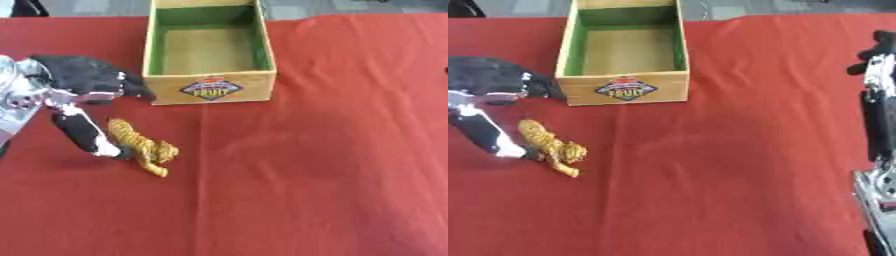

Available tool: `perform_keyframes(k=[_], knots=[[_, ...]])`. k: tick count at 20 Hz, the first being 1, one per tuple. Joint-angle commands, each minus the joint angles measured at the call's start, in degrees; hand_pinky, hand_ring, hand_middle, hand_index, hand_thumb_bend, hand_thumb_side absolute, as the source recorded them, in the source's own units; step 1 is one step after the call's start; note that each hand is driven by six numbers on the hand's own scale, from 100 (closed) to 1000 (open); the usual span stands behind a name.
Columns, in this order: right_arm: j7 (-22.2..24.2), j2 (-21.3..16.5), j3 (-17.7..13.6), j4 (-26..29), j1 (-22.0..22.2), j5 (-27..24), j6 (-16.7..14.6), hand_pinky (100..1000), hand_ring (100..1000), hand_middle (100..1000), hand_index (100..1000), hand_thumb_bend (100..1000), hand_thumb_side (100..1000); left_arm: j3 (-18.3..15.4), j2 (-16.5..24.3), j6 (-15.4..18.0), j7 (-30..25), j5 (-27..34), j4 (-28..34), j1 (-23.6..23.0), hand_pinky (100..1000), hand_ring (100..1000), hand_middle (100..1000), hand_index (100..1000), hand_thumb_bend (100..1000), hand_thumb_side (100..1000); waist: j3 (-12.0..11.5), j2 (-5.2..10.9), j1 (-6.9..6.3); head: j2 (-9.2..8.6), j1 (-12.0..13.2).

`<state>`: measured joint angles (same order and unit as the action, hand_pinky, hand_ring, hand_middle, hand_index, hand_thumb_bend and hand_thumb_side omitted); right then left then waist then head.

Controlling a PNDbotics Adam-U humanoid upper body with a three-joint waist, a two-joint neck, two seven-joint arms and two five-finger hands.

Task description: Pick up objects on the table and place them in the box.

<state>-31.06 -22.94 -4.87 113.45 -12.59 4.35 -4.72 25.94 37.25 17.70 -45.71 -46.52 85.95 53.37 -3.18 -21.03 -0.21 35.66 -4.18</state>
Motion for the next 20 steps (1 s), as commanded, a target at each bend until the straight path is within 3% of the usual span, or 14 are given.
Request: perform_keyframes(k=[1, 10, 20], knots=[[-0.1, -0.6, -0.2, 1.1, -0.5, -0.4, 0.0, 815, 498, 512, 720, 100, 698, -0.2, 0.7, 6.8, -6.3, -0.7, -1.2, 0.6, 833, 854, 841, 954, 453, 535, 0.0, 1.01, 0.09, -0.51, 0.1], [-0.2, -0.4, -0.2, 1.1, -0.4, -0.5, 0.1, 816, 496, 508, 716, 100, 697, 0.7, 0.1, 8.2, -6.3, -0.6, -4.6, 0.1, 820, 838, 825, 922, 437, 506, 0.2, 0.77, 0.38, -0.55, 0.4], [-0.4, -0.3, -0.1, 1.1, -0.2, -0.6, 0.5, 816, 494, 504, 710, 100, 692, 1.2, 0.5, 8.5, -6.3, 3.2, -1.8, 0.0, 825, 839, 838, 917, 425, 506, 0.2, 0.76, 0.44, -0.62, 0.4]])
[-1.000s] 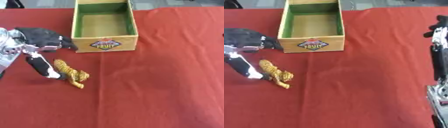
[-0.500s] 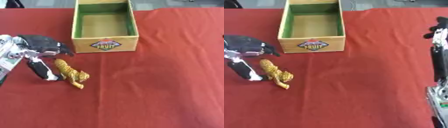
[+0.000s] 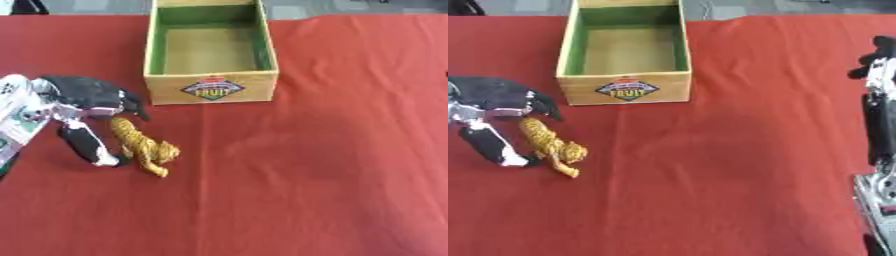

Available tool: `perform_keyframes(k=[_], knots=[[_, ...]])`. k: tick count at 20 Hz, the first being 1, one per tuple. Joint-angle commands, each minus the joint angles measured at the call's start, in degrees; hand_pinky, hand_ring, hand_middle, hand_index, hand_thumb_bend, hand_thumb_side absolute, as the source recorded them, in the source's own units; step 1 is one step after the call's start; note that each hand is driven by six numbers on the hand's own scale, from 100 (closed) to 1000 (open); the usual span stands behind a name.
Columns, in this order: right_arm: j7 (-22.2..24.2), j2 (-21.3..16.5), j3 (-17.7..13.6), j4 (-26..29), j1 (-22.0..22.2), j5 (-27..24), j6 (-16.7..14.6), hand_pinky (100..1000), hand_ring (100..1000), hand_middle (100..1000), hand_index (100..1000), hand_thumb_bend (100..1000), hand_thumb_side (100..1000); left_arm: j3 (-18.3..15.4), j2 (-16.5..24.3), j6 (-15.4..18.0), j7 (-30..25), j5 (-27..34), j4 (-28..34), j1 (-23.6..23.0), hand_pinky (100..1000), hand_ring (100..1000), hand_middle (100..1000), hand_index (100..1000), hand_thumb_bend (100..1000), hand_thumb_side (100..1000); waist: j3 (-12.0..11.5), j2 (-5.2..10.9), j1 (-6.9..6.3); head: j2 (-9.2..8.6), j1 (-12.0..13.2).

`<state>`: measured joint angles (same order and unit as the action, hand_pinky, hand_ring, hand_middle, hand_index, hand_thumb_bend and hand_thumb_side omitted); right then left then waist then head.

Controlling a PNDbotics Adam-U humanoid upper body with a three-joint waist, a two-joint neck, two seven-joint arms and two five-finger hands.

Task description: Pick up objects on the table and place them in the box.

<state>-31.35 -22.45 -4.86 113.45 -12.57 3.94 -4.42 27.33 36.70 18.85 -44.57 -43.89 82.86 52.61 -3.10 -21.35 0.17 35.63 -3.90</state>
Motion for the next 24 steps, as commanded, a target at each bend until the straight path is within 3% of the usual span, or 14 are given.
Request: perform_keyframes(k=[1, 10, 17, 19, 22, 24], knots=[[-0.1, -0.8, -0.2, 1.1, -0.2, -0.2, 0.2, 816, 494, 504, 710, 100, 692, -0.2, 1.1, 7.3, -7.4, 0.7, 1.5, 0.7, 825, 839, 838, 917, 425, 506, 0.1, 1.09, 0.06, -0.61, 0.1], [-0.1, -0.7, -0.1, 1.1, -0.3, -0.3, 0.3, 817, 493, 503, 709, 100, 692, 0.8, 1.4, 7.1, -7.4, 0.7, 2.2, 0.6, 805, 831, 817, 890, 383, 494, 0.1, 1.14, 0.05, -0.68, 0.2], [-0.3, -0.6, -0.2, 1.1, -0.4, -0.5, 0.2, 817, 492, 501, 708, 100, 693, 1.6, 1.0, 7.8, -7.4, 0.6, 0.5, 0.4, 782, 801, 762, 821, 325, 460, 0.0, 1.1, 0.12, -0.84, 0.3], [-0.3, -0.5, -0.2, 1.1, -0.4, -0.6, 0.3, 817, 492, 501, 708, 100, 693, 1.8, 0.8, 8.0, -7.4, 1.0, 0.1, 0.3, 765, 788, 739, 792, 270, 444, 0.0, 1.07, 0.14, -0.85, 0.3], [-0.4, -0.5, -0.2, 1.1, -0.3, -0.6, 0.3, 818, 491, 500, 708, 100, 691, 1.5, 0.6, 7.8, -7.4, 2.2, 0.4, 0.3, 710, 730, 642, 712, 100, 403, 0.0, 1.01, 0.17, -0.87, 0.2], [-0.4, -0.4, -0.2, 1.1, -0.3, -0.6, 0.4, 818, 491, 499, 707, 100, 691, 0.9, 0.4, 7.3, -7.4, 3.8, 1.1, 0.4, 661, 691, 610, 710, 100, 388, 0.0, 0.97, 0.17, -0.93, 0.2]])
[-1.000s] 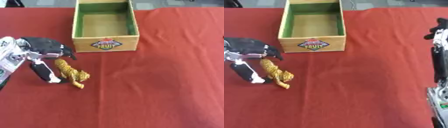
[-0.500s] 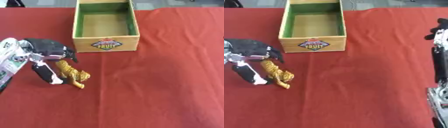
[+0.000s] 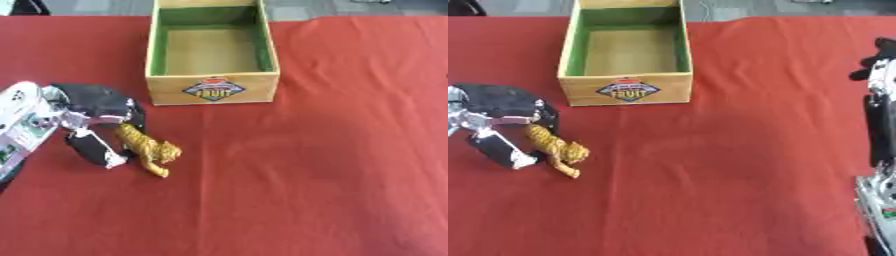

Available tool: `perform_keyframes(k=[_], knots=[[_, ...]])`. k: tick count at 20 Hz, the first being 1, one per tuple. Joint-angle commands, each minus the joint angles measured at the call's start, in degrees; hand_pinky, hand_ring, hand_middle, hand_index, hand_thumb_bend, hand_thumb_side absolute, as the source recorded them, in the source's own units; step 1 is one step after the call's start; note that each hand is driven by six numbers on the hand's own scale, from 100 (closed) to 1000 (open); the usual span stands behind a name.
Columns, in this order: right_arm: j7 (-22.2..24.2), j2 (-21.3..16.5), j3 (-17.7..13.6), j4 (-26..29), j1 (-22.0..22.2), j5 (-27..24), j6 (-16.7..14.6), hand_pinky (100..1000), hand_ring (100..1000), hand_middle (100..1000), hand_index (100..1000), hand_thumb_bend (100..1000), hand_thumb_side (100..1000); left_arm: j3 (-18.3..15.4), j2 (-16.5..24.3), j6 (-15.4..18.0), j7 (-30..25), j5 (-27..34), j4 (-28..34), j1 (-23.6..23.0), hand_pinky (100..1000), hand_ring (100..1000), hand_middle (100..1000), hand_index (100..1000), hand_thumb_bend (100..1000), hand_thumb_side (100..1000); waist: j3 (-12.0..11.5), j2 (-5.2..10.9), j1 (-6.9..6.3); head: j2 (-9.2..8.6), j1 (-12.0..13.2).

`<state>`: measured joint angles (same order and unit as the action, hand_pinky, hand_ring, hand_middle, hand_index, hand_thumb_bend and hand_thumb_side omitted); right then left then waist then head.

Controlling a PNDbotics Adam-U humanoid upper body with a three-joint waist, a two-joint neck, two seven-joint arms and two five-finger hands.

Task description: Pick up objects on the table and place them in the box.

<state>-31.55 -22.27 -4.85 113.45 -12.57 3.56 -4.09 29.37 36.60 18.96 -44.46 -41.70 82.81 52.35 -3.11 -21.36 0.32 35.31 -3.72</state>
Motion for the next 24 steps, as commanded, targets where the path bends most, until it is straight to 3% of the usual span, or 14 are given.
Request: perform_keyframes(k=[1, 7, 14, 18, 24], knots=[[-0.2, -0.5, -0.2, 1.1, -0.3, -0.3, 0.1, 818, 491, 499, 707, 100, 691, -1.4, 0.5, 6.8, -7.5, 2.6, 1.5, 0.6, 659, 689, 606, 709, 100, 388, 0.0, 0.98, 0.03, -0.62, 0.1], [-0.2, -0.4, -0.2, 1.1, -0.2, -0.3, 0.2, 819, 491, 499, 707, 100, 692, -1.8, 0.5, 5.0, -7.5, 6.5, 2.7, 0.3, 627, 638, 549, 660, 100, 366, 0.0, 0.93, 0.09, -0.56, 0.1], [-0.1, -0.2, -0.2, 1.1, -0.1, -0.5, 0.1, 819, 491, 498, 707, 100, 695, -2.5, 0.2, 3.3, -6.9, 9.4, 2.6, -0.1, 527, 526, 442, 471, 100, 397, -0.1, 0.9, 0.27, -0.55, 0.0], [-0.1, -0.1, -0.2, 1.1, -0.1, -0.6, 0.1, 820, 490, 498, 707, 100, 697, -3.1, 0.2, 2.3, -4.1, 10.5, 2.7, -0.5, 473, 462, 371, 370, 100, 456, -0.1, 0.99, 0.31, -0.6, 0.0], [-0.1, -0.1, -0.4, 1.1, 0.0, -0.7, 0.0, 821, 490, 497, 708, 100, 695, -4.0, 0.6, 1.6, 4.3, 9.9, 3.0, -1.3, 437, 406, 322, 319, 100, 541, -0.1, 1.08, 0.32, -0.72, 0.0]])
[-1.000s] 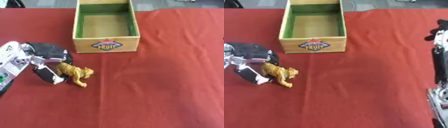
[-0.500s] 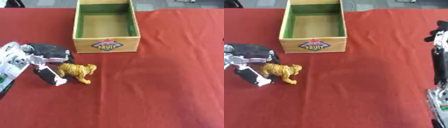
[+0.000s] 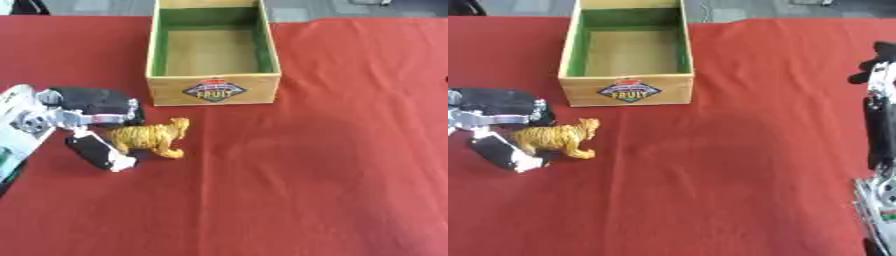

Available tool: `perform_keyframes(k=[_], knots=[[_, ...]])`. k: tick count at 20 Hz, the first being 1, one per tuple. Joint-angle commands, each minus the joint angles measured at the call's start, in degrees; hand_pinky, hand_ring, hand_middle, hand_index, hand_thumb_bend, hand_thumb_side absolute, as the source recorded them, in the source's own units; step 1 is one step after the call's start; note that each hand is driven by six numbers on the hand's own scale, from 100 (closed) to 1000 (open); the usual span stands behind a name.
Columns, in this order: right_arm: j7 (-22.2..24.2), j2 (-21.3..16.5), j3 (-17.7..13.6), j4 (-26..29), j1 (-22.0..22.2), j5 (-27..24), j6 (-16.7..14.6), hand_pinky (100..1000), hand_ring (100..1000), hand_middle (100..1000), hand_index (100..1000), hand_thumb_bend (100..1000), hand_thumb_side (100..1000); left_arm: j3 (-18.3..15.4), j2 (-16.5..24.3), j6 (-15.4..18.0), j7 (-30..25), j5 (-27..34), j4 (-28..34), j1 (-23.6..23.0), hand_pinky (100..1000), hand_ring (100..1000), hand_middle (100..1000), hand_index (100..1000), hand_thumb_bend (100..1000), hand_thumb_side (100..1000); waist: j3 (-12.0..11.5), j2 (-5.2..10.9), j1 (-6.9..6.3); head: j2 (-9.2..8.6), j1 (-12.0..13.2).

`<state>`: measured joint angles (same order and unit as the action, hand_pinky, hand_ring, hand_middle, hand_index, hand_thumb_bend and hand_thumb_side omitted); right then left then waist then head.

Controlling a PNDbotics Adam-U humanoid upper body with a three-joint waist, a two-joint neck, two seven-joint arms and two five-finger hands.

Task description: Pick up objects on the table and place them in the box.

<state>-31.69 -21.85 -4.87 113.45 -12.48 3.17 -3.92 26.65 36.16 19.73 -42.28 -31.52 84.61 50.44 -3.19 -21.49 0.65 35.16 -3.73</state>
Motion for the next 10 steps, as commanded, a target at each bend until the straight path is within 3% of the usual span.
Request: perform_keyframes(k=[1, 10], knots=[[0.0, -0.5, -0.4, 1.1, -0.1, -0.3, -0.1, 821, 490, 497, 708, 100, 695, -1.3, 1.1, 0.8, 3.1, -0.5, 1.3, 0.5, 435, 405, 323, 320, 100, 545, 0.0, 1.21, -0.02, -0.54, 0.0], [-0.1, -0.5, -0.5, 1.1, 0.0, -0.2, -0.3, 821, 491, 497, 708, 100, 695, -3.5, 2.1, -0.5, 8.3, -1.3, 6.8, 0.6, 411, 385, 303, 300, 100, 565, 0.0, 1.25, -0.1, -0.6, 0.0]])
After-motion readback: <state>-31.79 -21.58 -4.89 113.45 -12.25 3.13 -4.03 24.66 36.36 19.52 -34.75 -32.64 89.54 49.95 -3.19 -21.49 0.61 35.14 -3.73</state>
